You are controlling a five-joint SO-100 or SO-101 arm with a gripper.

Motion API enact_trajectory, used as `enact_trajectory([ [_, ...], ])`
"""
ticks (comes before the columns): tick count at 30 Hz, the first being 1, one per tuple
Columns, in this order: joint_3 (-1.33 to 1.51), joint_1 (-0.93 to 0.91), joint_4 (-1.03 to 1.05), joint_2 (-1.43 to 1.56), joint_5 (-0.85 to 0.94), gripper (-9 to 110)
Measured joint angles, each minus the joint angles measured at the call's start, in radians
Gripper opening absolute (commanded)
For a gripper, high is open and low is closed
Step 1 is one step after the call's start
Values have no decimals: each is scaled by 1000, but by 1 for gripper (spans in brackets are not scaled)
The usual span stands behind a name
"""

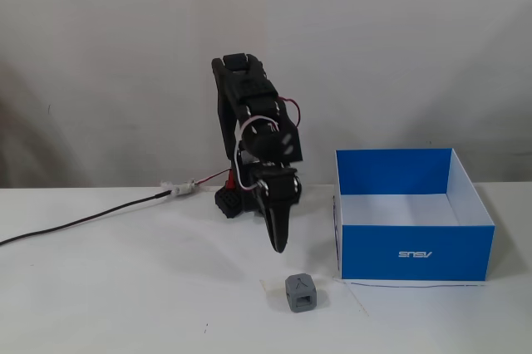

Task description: Pick the gray block and keep it in the box.

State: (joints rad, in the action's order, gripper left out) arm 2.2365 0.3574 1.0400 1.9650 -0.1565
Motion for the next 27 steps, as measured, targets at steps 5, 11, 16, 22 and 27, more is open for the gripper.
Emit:
enact_trajectory([
  [5,-114,83,15,-209,-15,30],
  [11,-181,124,15,-337,-38,30],
  [16,-238,83,15,-422,-38,28],
  [22,-342,58,31,-572,-34,0],
  [27,-393,44,69,-601,-38,0],
])
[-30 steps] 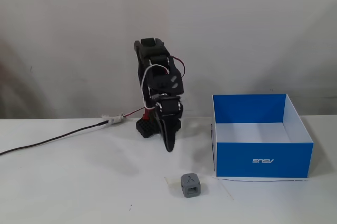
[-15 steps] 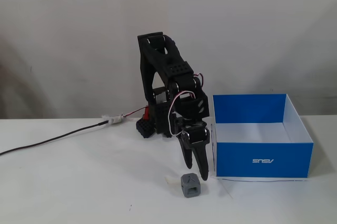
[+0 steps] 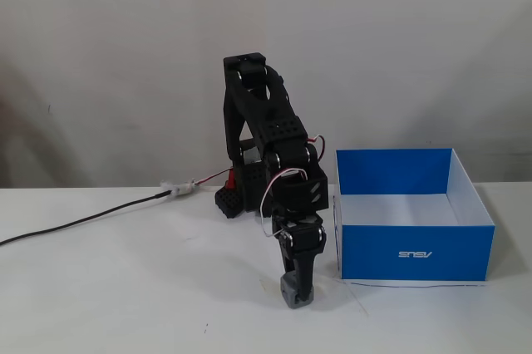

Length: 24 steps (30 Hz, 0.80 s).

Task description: Pick the gray block and keep it in the box.

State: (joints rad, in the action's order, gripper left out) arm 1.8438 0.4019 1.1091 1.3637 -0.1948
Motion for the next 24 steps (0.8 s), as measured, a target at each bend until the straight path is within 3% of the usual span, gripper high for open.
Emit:
enact_trajectory([
  [6,-158,-43,210,40,0,0],
  [11,-213,3,390,319,0,0],
  [15,-209,201,442,561,0,0],
  [17,-178,387,443,660,0,0],
  [23,-57,742,403,686,0,0],
  [24,-37,769,388,686,0,7],
])
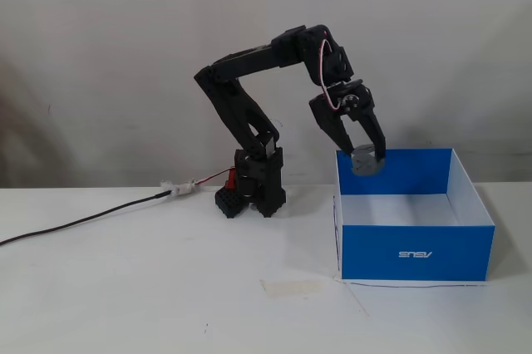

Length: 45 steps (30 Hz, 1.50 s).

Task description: Pick the gray block and keep it in the box.

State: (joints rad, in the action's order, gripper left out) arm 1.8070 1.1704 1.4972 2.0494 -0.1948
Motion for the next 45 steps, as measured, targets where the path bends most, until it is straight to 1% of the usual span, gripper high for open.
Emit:
enact_trajectory([
  [1,17,2,-11,0,0,18],
  [2,31,6,-21,0,0,25],
  [3,41,5,-34,0,0,30],
  [6,43,-26,-63,0,0,27],
  [9,43,-97,-69,0,5,17],
  [12,31,-268,-69,0,0,6],
  [14,31,-445,-84,0,0,1],
  [17,31,-672,-112,0,0,0],
  [19,51,-772,-149,14,0,0],
  [21,138,-891,-227,55,0,0],
  [24,344,-979,-380,161,8,0],
  [27,558,-999,-503,321,25,0],
  [33,804,-1055,-594,537,44,0],
  [37,991,-1072,-609,792,87,0],
  [42,1198,-1075,-555,1144,166,0],
  [45,1229,-1097,-488,1207,186,0],
])
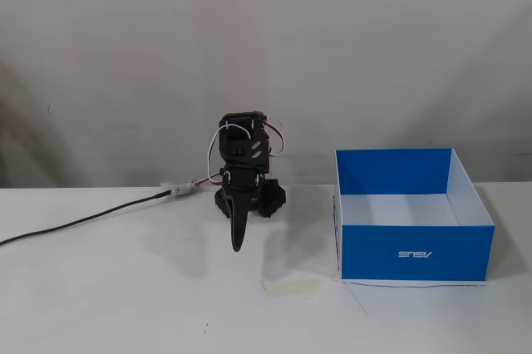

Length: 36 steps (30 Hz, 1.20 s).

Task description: Pick the gray block and keep it in the box.

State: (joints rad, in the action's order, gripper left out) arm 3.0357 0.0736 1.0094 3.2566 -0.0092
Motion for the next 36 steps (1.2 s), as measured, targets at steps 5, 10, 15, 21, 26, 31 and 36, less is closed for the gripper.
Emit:
enact_trajectory([
  [5,12,-21,32,0,-2,0],
  [10,12,-18,32,0,-2,0],
  [15,12,-18,32,0,-2,0],
  [21,12,-18,32,0,-2,0],
  [26,12,-17,32,0,-2,0],
  [31,12,-17,32,0,-2,0],
  [36,12,-17,32,0,-2,0],
])
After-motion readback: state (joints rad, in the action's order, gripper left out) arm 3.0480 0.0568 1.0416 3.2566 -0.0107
